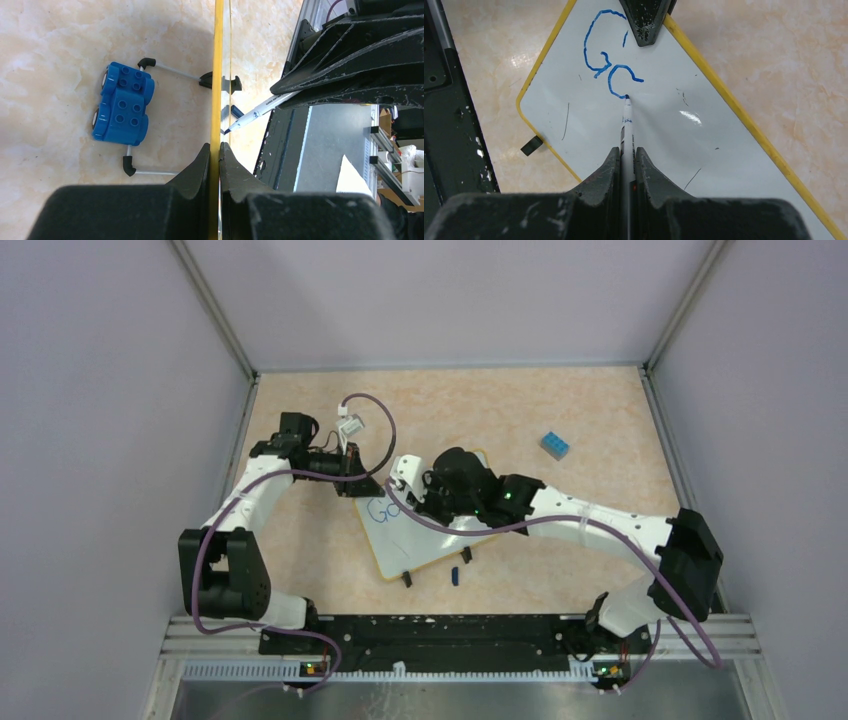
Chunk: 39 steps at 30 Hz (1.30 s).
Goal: Write a sentence on the whiteboard
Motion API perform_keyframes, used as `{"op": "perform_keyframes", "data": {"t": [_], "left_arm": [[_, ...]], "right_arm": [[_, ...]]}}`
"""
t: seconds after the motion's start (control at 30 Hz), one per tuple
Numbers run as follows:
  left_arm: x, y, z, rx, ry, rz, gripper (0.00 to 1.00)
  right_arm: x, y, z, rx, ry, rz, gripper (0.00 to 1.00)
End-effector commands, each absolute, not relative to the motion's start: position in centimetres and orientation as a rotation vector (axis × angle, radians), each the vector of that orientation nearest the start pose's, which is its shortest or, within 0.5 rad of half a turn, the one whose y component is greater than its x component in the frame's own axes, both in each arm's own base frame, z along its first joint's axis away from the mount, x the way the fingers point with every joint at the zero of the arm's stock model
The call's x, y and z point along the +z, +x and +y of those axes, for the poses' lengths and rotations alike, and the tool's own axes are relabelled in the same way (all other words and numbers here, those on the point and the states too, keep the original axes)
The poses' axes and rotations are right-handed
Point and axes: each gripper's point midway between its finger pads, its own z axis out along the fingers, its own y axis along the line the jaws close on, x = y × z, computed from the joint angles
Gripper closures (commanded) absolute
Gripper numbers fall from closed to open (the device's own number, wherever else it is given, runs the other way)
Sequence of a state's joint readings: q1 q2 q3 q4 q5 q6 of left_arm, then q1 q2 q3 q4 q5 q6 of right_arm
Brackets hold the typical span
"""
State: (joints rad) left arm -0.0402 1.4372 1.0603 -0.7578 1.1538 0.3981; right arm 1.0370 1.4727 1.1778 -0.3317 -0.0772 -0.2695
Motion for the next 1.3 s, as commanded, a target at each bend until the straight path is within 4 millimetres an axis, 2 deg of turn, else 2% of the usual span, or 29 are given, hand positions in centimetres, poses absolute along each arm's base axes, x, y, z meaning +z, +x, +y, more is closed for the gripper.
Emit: {"op": "perform_keyframes", "data": {"t": [0.0, 0.6, 0.83, 1.0, 1.13, 1.27], "left_arm": [[17.8, 26.7, -16.0, -1.259, 0.803, 2.084, 1.0], [17.8, 26.7, -16.0, -1.255, 0.805, 2.084, 1.0], [17.7, 26.7, -16.0, -1.255, 0.805, 2.084, 1.0], [17.8, 26.7, -16.0, -1.257, 0.804, 2.084, 1.0], [17.8, 26.7, -16.0, -1.257, 0.804, 2.085, 1.0], [17.9, 26.7, -16.1, -1.261, 0.803, 2.081, 1.0]], "right_arm": [[21.3, 24.4, 36.6, 0.428, -1.299, 1.71, 1.0], [22.0, 24.7, 37.7, 0.455, -1.289, 1.7, 1.0], [21.5, 24.5, 37.8, 0.467, -1.305, 1.712, 1.0], [22.3, 22.9, 38.0, 0.556, -1.338, 1.682, 1.0], [23.1, 21.6, 37.3, 0.616, -1.336, 1.657, 1.0], [23.3, 21.2, 36.6, 0.62, -1.321, 1.658, 1.0]]}}
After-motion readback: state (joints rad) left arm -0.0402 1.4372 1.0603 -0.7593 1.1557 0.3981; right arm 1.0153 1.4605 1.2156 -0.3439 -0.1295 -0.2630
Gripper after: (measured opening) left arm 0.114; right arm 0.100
